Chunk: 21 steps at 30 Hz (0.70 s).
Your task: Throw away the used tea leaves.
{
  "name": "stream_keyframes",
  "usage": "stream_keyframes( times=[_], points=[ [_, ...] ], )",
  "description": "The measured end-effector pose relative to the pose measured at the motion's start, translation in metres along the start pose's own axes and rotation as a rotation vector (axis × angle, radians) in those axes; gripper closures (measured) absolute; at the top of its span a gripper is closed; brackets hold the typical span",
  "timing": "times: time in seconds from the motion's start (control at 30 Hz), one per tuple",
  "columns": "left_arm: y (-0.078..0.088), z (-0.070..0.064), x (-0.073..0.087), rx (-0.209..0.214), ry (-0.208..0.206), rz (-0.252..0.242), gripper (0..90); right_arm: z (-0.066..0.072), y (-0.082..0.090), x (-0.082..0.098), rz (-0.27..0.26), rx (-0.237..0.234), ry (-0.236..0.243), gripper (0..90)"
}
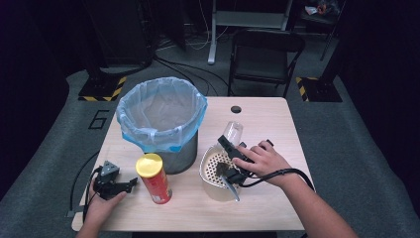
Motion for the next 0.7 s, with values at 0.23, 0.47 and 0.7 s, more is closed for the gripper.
stream_keyframes(
  times=[0.23, 0.47, 0.7],
  points=[
    [0.0000, 0.0000, 0.0000, 0.000, 0.000, 0.000, 13.1, -0.0011, 0.0006, 0.0000, -0.001, 0.002, 0.004, 36.4],
    [0.0000, 0.0000, 0.0000, 0.000, 0.000, 0.000, 13.1, -0.0013, 0.0010, -0.0007, -0.002, 0.008, 0.010, 36.4],
    [0.0000, 0.0001, 0.0000, 0.000, -0.001, 0.000, 13.1, -0.0030, 0.0019, -0.0007, -0.003, 0.014, 0.013, 36.4]
  ],
)
Point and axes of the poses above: each handheld gripper's, and its own axes: y roughly backward along the jaws, x roughly out of its underside, z roughly to its left, the point moved 1 cm from there along -y, roughly forward along the jaws, and after that the axes turned 10 degrees about -z, right-handed, at the moved point
